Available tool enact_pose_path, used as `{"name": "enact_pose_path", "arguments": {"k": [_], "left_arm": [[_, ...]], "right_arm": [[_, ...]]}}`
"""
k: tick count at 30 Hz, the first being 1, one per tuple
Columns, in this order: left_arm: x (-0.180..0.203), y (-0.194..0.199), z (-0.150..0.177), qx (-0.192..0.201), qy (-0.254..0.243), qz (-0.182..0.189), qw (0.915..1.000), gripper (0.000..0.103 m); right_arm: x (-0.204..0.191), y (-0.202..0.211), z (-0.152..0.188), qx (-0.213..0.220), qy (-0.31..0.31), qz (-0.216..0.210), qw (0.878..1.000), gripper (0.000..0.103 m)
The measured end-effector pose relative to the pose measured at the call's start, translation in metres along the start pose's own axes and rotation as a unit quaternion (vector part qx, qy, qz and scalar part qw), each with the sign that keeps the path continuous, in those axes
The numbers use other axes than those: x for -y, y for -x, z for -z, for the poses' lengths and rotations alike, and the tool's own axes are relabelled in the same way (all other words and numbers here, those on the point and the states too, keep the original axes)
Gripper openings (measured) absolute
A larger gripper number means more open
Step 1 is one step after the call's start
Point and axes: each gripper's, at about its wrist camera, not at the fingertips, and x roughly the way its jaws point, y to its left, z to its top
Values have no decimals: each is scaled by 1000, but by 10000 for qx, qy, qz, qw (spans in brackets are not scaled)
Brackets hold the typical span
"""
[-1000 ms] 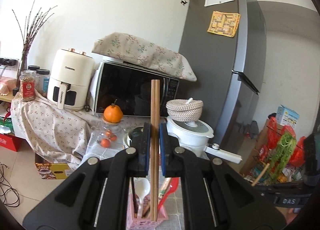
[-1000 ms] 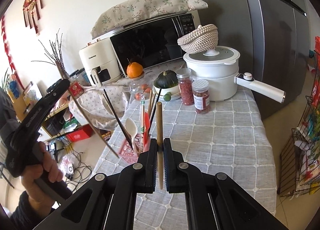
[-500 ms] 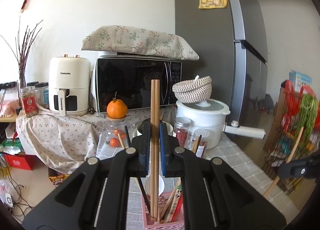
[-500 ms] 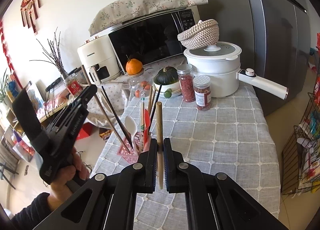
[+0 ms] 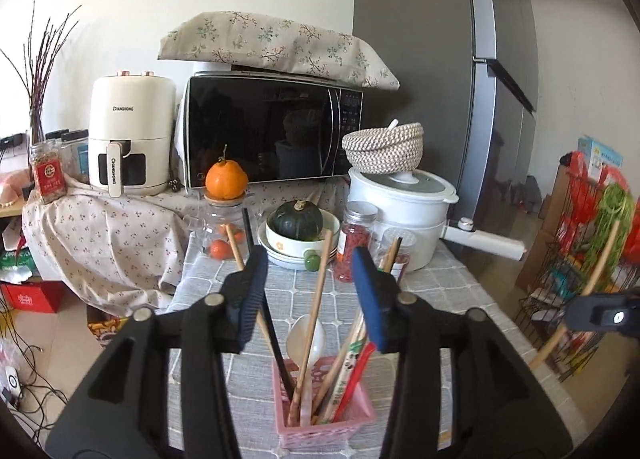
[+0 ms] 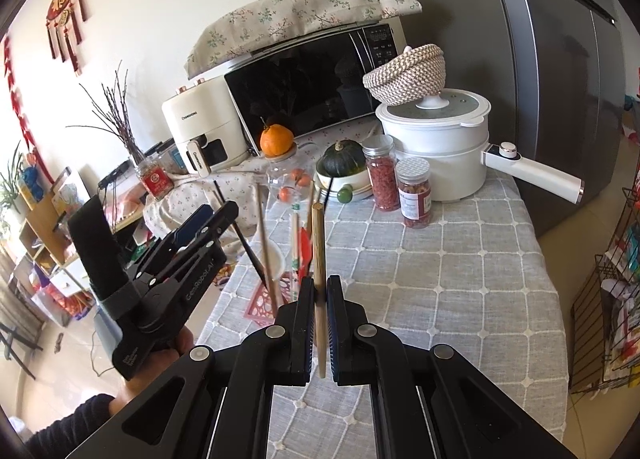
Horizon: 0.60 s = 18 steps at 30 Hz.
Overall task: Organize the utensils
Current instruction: 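Lower the right tool's chopstick into the basket and open the right tool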
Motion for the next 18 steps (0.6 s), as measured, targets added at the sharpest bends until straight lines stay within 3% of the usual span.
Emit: {"name": "enact_pose_path", "arguments": {"k": [4,10,15,18], "left_arm": [[-6,8,-5,-490,167,-53,9986,64],[-24,14,13,-1445,191,-465,9882,76],[-42,11,38,-2192,322,-322,9746,78],[-52,12,47,-2384,406,-290,9699,78]], "right_arm": [[-5,6,-9,188,-42,-100,9998,6],[-16,6,-22,431,-114,-240,9987,6],[-28,-2,-29,613,-105,-237,9978,6],[-37,-10,-32,705,-41,-148,9974,6]]}}
